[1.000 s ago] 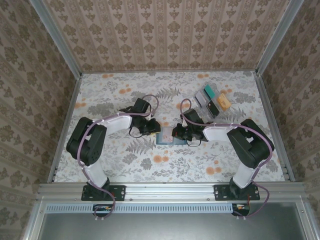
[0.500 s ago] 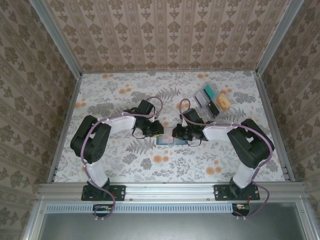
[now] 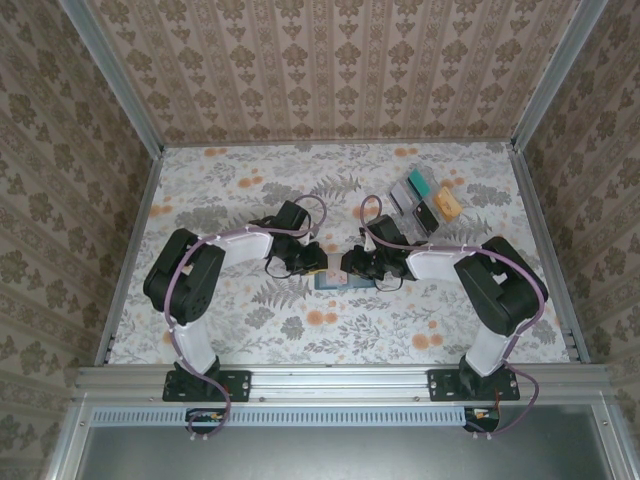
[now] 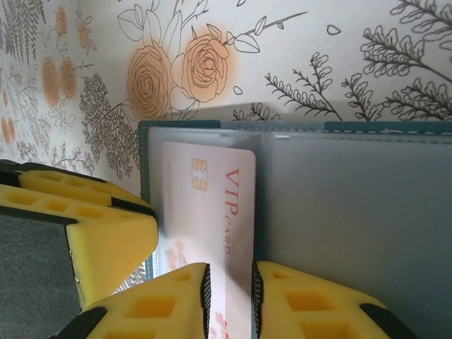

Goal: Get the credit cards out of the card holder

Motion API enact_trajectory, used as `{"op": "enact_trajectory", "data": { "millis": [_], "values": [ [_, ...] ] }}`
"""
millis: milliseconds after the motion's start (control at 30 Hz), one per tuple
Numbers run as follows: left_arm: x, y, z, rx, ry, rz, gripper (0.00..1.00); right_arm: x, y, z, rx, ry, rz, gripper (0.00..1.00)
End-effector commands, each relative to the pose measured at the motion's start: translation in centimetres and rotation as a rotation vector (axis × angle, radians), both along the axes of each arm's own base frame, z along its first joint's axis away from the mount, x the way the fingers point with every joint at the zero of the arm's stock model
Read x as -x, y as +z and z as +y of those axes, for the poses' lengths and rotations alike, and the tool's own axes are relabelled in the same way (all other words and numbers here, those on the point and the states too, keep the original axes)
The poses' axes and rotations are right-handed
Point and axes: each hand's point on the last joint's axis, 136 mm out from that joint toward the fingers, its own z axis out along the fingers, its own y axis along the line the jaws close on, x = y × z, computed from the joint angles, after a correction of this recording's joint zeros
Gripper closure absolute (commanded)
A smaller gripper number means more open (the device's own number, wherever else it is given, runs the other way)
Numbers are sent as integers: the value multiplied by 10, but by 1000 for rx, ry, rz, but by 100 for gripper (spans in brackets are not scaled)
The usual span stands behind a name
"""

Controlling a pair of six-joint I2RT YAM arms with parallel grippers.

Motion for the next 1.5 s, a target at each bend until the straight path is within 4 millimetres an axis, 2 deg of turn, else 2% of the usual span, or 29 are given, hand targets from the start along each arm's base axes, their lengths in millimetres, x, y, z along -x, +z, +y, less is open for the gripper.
{"op": "enact_trajectory", "data": {
  "millis": [0, 100, 300, 467, 667, 800, 1067, 1167, 1267, 1467],
  "values": [
    [13, -28, 14, -90, -1, 57, 80, 3, -8, 2, -19, 8, 30, 75],
    [13, -28, 15, -96, -1, 57, 80, 3, -8, 2, -12, 10, 29, 79],
    [13, -28, 19, -111, 3, 53, 80, 2, -9, -8, 38, -15, 17, 94],
    [12, -27, 22, -114, 8, 49, 80, 4, -3, -25, 95, -48, -13, 97],
    [11, -23, 21, -104, 9, 44, 80, 5, 3, -39, 105, -67, -37, 98],
    [7, -17, 17, -82, 2, 30, 80, 5, 8, -31, 62, -35, -47, 98],
    [-8, 23, 7, -37, -12, -61, 80, 3, 9, -24, 39, -13, -38, 95],
    [-11, 31, 3, -19, -22, -73, 80, 3, 8, -24, 41, -16, -36, 95],
    [-10, 31, -8, 20, -38, -61, 81, 2, 7, -24, 41, -16, -36, 94],
    [-7, 17, -23, 17, -66, -26, 84, 2, 8, -22, 33, -15, -34, 92]
  ]
}}
